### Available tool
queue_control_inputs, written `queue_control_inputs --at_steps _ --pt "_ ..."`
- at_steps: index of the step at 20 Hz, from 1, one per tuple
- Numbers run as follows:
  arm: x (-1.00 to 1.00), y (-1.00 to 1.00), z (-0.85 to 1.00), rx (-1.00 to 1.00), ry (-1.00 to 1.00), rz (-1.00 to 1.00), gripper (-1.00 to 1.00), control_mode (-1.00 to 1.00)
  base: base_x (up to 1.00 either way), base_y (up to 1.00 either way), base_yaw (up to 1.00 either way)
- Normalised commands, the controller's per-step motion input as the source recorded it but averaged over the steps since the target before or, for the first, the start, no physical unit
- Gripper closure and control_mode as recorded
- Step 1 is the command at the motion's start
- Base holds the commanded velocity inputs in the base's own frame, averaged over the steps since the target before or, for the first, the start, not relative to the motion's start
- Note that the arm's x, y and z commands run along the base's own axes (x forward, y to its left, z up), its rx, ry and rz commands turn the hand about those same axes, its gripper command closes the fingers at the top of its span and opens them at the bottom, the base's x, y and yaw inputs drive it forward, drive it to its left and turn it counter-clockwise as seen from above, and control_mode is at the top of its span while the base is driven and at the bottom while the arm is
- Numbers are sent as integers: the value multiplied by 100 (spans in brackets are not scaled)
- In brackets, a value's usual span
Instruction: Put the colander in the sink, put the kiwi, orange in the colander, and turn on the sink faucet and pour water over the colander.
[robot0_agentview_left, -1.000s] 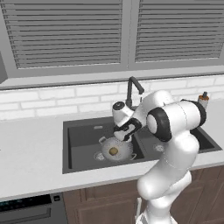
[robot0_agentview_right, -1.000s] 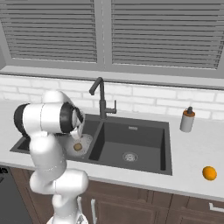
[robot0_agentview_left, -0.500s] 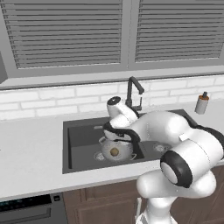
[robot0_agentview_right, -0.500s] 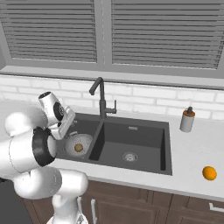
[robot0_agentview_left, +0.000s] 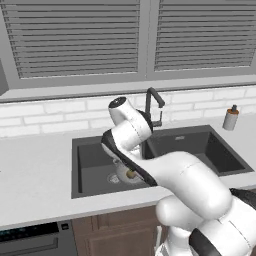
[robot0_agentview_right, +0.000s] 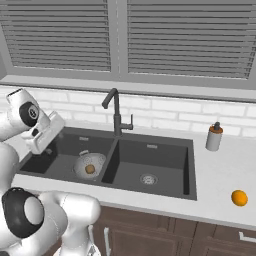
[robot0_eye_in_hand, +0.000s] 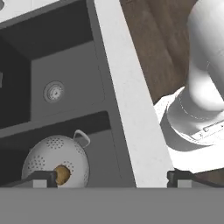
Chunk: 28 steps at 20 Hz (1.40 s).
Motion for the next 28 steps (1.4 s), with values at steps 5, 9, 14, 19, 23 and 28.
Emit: queue_control_inputs --at_steps 5,9,14,19,23,28 --pt "-72 -33 53 2 -22 -30 -100 -100 0 0 0" --pt "-77 -58 26 9 -22 -28 -100 -100 0 0 0" --pt "-55 -82 8 22 -25 -32 -100 -100 0 0 0" --pt "-32 -100 9 26 -16 -34 -100 -100 0 0 0" --pt "-6 -100 4 24 -8 -44 -100 -100 0 0 0" --pt "0 -99 0 25 -4 -45 -100 -100 0 0 0"
